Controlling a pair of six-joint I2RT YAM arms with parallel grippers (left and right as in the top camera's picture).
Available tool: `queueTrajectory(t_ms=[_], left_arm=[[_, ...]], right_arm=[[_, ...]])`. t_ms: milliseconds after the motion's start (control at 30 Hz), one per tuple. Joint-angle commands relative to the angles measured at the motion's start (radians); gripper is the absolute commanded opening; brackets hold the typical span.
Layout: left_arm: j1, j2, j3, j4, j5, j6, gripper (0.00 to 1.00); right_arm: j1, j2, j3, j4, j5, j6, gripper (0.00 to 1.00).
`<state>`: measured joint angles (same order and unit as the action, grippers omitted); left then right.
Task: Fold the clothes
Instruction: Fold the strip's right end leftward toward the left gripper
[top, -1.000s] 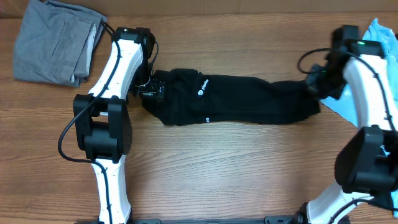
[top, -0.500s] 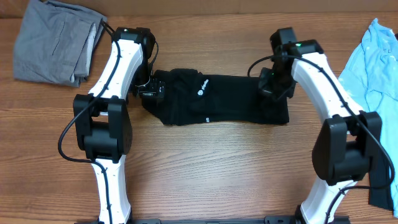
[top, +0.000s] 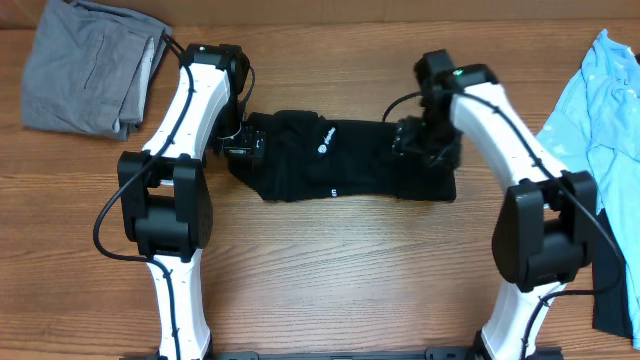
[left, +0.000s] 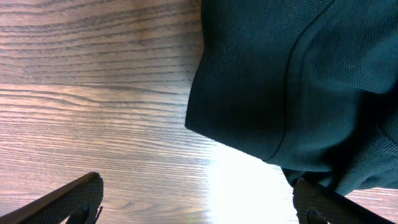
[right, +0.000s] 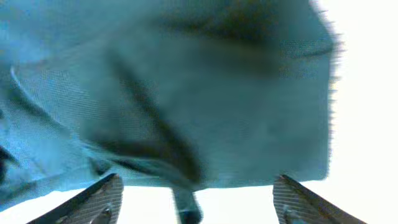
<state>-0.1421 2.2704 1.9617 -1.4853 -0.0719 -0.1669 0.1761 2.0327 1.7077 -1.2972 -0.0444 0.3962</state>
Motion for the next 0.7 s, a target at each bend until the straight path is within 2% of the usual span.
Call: queueTrajectory(t_ms=[0,100,200,300,567,667], left_arm=[[0.000,-0.021,0.005,-0.002,-0.005,-0.021,1.00],[0.000,-0.021,0.005,-0.002,-0.005,-0.021,1.00],[0.000,-0.021,0.005,-0.001,-0.005,-0.021,1.00],[0.000,-0.021,0.005,0.000,-0.005,-0.021,1.00],[0.000,-0.021,0.005,-0.002,-0.005,-0.021,1.00],[0.000,-0.021,0.005,-0.002,-0.005,-0.021,1.00]], right_arm=[[-0.109,-0.002,0.090,-0.029,0.069,-0.007,0.99],[-0.200,0.002,0.085,-0.021,0.027,-0.089,1.00],[-0.277,0.018,0.051,0.006,-0.179,-0.279,1.00],[-0.315,0.038,-0.006,0.037,-0.344,-0.409,1.00],[-0.319,0.056,-0.240,0.239,-0.545,-0.498,1.00],[-0.304,0.056,-0.323,0.306,-0.561,-0.497,1.00]])
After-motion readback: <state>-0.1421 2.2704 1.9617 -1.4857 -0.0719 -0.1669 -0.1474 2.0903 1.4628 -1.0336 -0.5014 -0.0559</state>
